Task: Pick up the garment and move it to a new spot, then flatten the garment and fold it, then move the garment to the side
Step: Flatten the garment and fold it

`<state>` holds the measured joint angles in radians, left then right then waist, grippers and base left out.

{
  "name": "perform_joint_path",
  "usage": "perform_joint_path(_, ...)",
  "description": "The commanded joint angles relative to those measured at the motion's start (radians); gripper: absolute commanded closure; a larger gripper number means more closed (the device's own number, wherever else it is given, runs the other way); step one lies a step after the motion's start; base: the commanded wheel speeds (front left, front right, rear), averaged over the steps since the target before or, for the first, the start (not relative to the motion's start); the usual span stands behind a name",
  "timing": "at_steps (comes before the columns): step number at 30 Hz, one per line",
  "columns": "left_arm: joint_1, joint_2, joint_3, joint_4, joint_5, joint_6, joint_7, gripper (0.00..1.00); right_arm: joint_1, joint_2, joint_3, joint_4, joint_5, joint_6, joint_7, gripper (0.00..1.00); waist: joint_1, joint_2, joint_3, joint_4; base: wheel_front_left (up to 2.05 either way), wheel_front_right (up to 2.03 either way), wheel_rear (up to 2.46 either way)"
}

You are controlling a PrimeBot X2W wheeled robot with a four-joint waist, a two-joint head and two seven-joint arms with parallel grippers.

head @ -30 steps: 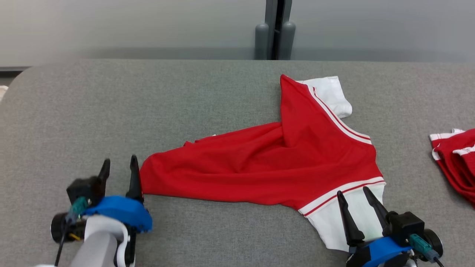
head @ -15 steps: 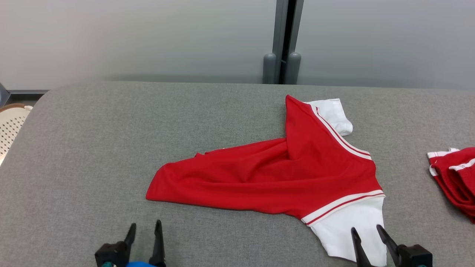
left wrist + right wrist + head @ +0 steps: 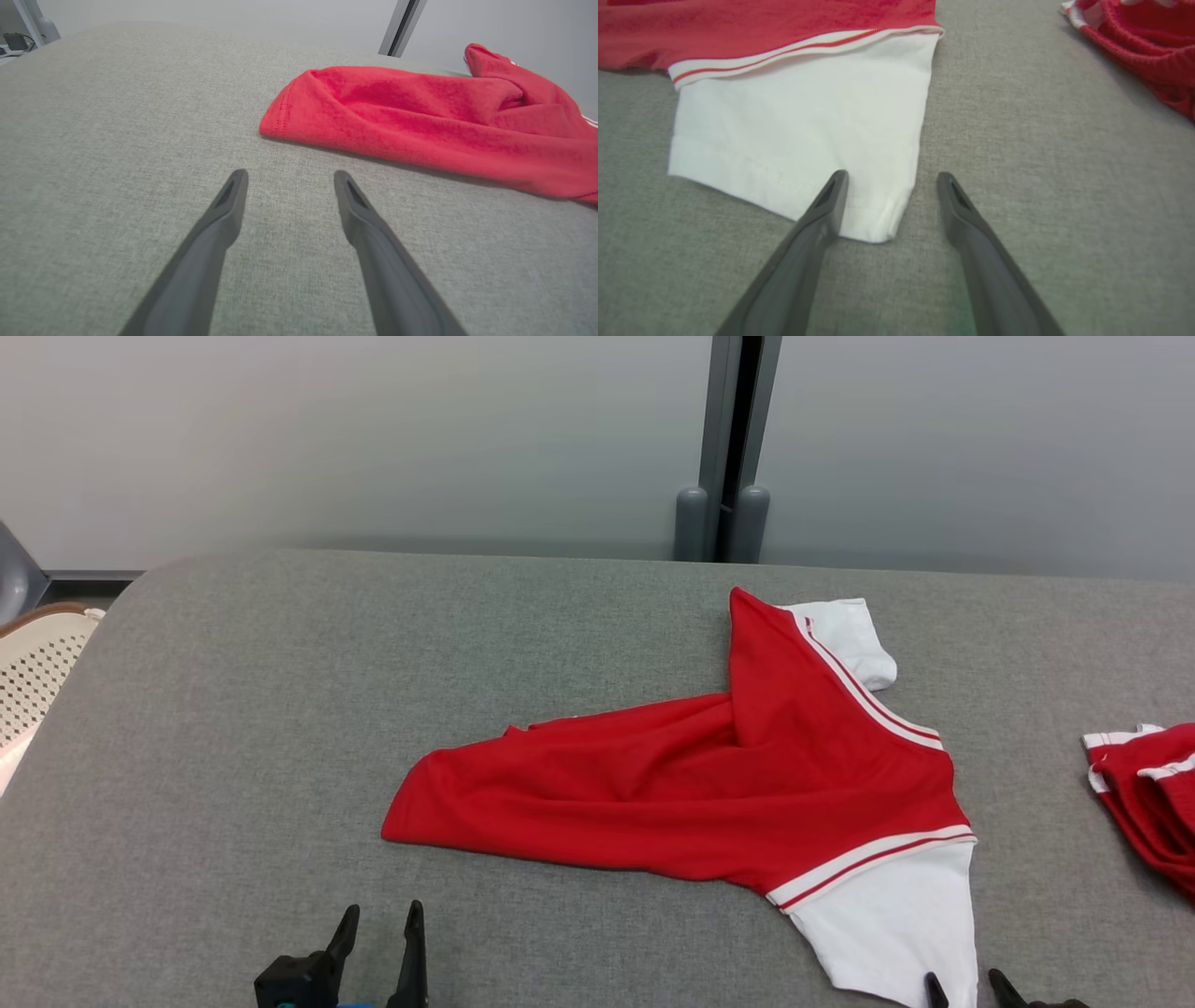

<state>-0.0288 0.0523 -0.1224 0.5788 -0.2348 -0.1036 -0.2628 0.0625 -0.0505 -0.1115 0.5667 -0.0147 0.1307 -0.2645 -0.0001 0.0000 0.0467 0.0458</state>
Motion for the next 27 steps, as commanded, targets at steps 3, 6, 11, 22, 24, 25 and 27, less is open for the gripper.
perform_joint_path(3,-0.01,-0.002,-0.005,-0.008,-0.007,-0.006,-0.002,0.0,-0.019,0.0,0.025,0.059,0.011,0.0,0.003,0.0,0.0001,0.0,-0.003,0.002,0.0,0.0,0.0)
perform_joint_path(6,-0.002,-0.002,-0.011,-0.01,-0.012,-0.008,-0.002,0.0,-0.025,0.006,0.074,0.105,0.041,0.001,0.008,0.85,0.0001,0.0,-0.005,0.003,0.0,0.0,0.0)
perform_joint_path(11,0.003,-0.002,-0.018,-0.011,-0.019,-0.009,-0.002,0.0,-0.066,0.003,0.167,0.019,0.166,0.001,0.001,1.0,0.0001,0.0,-0.006,0.007,0.0,0.0,0.0)
perform_joint_path(22,0.002,-0.002,-0.07,-0.002,-0.031,-0.013,-0.002,0.0,-0.488,-0.012,0.452,-0.387,0.326,0.0,-0.001,1.0,0.0001,0.0,-0.031,0.041,0.0,0.0,0.0)
perform_joint_path(24,0.007,-0.002,-0.098,0.001,-0.04,-0.012,-0.003,0.0,-0.599,-0.019,0.486,-0.361,0.333,0.0,0.011,1.0,0.0001,0.0,-0.041,0.057,0.0,0.0,0.0)
perform_joint_path(25,0.01,-0.002,-0.113,0.003,-0.048,-0.012,-0.003,0.0,-0.65,-0.025,0.5,-0.342,0.328,0.0,0.018,1.0,0.0001,0.0,-0.045,0.068,0.0,0.0,0.0)
perform_joint_path(27,0.013,-0.002,-0.141,0.004,-0.061,-0.009,-0.002,0.0,-0.742,-0.026,0.531,-0.303,0.322,0.0,0.029,1.0,0.0001,0.0,-0.051,0.089,0.0,0.0,0.0)
